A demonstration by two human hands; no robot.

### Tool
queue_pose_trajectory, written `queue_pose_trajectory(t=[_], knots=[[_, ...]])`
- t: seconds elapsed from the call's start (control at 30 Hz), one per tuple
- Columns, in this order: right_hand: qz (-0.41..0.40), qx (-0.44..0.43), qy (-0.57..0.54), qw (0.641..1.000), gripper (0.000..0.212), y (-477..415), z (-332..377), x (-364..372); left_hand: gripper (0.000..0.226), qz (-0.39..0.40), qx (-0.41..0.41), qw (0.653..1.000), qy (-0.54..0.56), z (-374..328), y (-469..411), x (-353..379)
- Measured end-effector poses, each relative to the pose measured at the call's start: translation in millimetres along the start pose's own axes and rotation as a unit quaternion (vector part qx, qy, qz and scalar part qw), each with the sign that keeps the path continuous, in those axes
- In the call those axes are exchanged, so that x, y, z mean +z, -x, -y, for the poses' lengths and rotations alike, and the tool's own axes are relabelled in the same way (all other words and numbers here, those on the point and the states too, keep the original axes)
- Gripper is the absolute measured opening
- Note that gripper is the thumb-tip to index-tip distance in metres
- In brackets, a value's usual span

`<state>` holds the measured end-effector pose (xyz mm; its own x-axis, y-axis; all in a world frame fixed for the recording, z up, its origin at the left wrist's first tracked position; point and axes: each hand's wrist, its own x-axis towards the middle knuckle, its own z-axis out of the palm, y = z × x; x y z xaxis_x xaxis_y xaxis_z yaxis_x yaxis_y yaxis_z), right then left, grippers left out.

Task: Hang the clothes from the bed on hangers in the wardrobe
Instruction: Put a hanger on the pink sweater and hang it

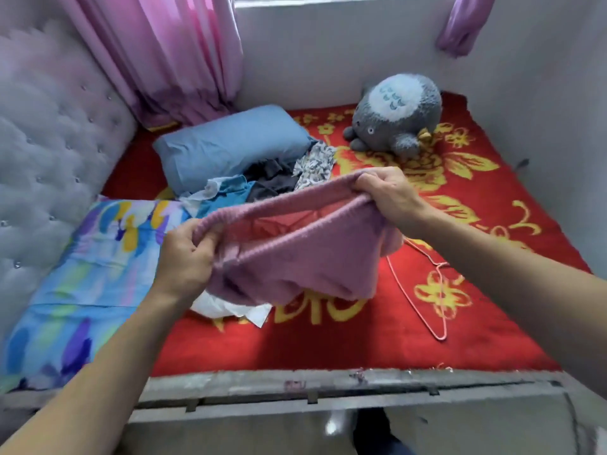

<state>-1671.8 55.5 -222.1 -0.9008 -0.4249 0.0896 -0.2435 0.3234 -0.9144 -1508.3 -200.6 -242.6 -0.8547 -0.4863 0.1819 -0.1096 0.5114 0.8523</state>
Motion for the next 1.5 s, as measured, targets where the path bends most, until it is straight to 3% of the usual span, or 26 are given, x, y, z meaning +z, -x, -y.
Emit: queue_pose_trajectory(t=[0.1, 0.2, 0.3, 0.33, 0.4, 0.5, 0.6, 0.67, 0.73, 0.77, 0.83, 0.9, 0.97, 1.1, 1.2, 1.37, 1.5], knots=[[-0.040, 0.013, -0.041, 0.998, 0.025, 16.0, 69.5, -14.6, 0.029, -0.061, 0.022, 0.995, 0.071, -49.0, 6.5, -23.4], [-0.061, 0.030, -0.026, 0.997, 0.022, 42.3, 132.7, -39.3, 0.048, -0.083, 0.080, 0.992, 0.043, -99.2, 18.5, -66.8], [-0.035, 0.049, 0.017, 0.998, 0.042, 65.8, 174.8, -65.2, 0.060, -0.018, 0.162, 0.986, -0.042, -142.1, 32.0, -107.4], [-0.023, 0.056, 0.023, 0.998, 0.039, 72.6, 183.0, -71.2, 0.067, 0.015, 0.177, 0.982, -0.060, -151.6, 35.4, -117.4], [0.005, 0.075, 0.027, 0.997, 0.025, 86.1, 190.5, -80.1, 0.081, 0.078, 0.184, 0.977, -0.081, -159.7, 38.3, -130.3], [0.078, 0.115, 0.005, 0.990, 0.038, 107.8, 182.2, -83.3, 0.107, 0.176, 0.167, 0.967, -0.081, -150.9, 42.8, -131.6], [0.152, 0.136, -0.028, 0.979, 0.072, 123.5, 149.1, -85.5, 0.122, 0.205, 0.193, 0.948, -0.150, -121.0, 53.6, -111.1], [0.215, 0.121, -0.055, 0.967, 0.084, 130.0, 121.9, -88.9, 0.088, 0.187, 0.209, 0.952, -0.123, -99.8, 57.8, -89.0], [0.263, 0.105, -0.047, 0.958, 0.074, 133.7, 92.1, -86.3, 0.032, 0.178, 0.169, 0.969, -0.016, -80.9, 55.3, -64.3], [0.268, 0.111, -0.021, 0.957, 0.065, 133.1, 74.1, -82.8, 0.016, 0.188, 0.126, 0.974, 0.030, -71.1, 51.5, -51.7], [0.272, 0.122, 0.041, 0.953, 0.051, 125.2, 27.9, -71.0, 0.007, 0.214, 0.050, 0.974, 0.059, -44.9, 39.0, -24.9], [0.269, 0.142, 0.079, 0.949, 0.039, 109.0, -24.1, -61.6, 0.021, 0.234, -0.002, 0.971, 0.046, -19.5, 24.6, 4.4], [0.256, 0.183, 0.105, 0.943, 0.018, 89.6, -73.0, -54.9, 0.015, 0.236, -0.025, 0.971, 0.012, 6.2, 6.7, 35.9], [0.222, 0.215, 0.187, 0.933, 0.028, 37.4, -157.5, -45.3, 0.014, 0.221, -0.059, 0.963, -0.144, 57.2, -37.4, 101.5], [0.178, 0.223, 0.248, 0.926, 0.009, -9.2, -214.4, -38.2, 0.013, 0.200, -0.094, 0.948, -0.230, 77.8, -70.9, 155.1], [0.169, 0.253, 0.264, 0.915, 0.021, -64.2, -300.2, -20.4, 0.020, 0.131, -0.161, 0.949, -0.236, 111.8, -100.4, 245.3], [0.164, 0.320, 0.217, 0.908, 0.030, -62.4, -367.6, -19.6, 0.014, 0.141, -0.206, 0.941, -0.230, 150.2, -96.0, 294.8]])
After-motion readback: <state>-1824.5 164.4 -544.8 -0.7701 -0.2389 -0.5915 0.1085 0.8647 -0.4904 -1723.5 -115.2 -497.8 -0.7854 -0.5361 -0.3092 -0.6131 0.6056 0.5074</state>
